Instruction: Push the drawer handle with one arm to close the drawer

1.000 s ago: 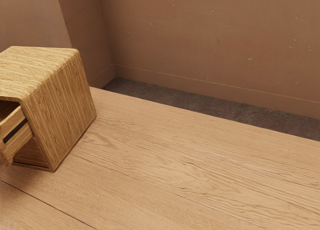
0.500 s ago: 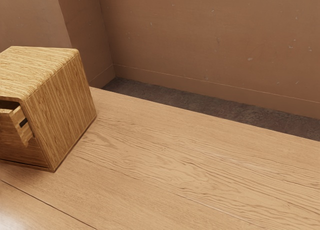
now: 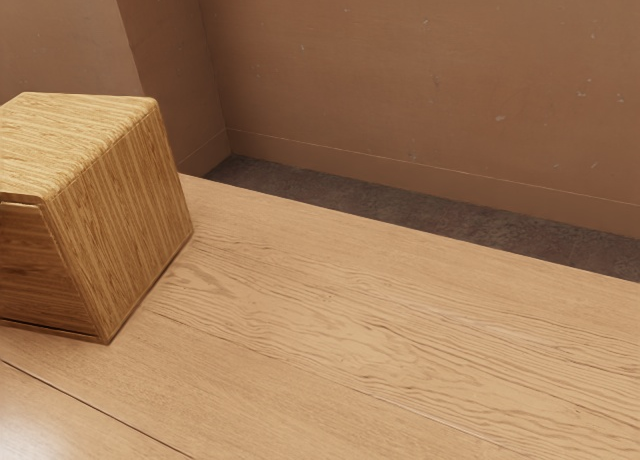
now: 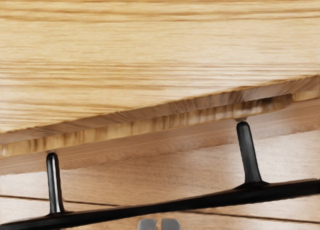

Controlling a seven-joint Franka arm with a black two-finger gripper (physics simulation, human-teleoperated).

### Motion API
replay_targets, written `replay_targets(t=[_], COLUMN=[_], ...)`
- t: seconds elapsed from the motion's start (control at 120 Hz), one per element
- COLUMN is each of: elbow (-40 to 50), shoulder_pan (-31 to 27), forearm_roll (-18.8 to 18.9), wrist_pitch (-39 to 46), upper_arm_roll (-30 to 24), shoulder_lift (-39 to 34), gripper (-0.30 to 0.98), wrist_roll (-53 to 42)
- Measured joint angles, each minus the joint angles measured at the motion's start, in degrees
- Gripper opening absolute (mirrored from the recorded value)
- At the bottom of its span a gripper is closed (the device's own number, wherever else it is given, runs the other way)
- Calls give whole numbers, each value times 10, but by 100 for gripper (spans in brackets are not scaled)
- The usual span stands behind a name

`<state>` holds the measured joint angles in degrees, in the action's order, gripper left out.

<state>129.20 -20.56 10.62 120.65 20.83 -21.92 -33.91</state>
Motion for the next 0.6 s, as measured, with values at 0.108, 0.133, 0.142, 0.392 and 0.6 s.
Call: replay_targets(t=[0.108, 0.133, 0.142, 0.392, 0.6], elbow=[-5, -5, -4, 20, -18], shoulder_pan=[-2, -3, -4, -26, -32], forearm_roll=[-2, -3, -3, -9, -15], wrist_pitch=[3, 3, 4, -70, -157], upper_arm_roll=[0, 0, -1, -32, -40], shoulder_lift=[8, 8, 7, -96, -103], gripper=[-11, -11, -10, 21, 51], wrist_roll=[1, 1, 1, 0, 3])
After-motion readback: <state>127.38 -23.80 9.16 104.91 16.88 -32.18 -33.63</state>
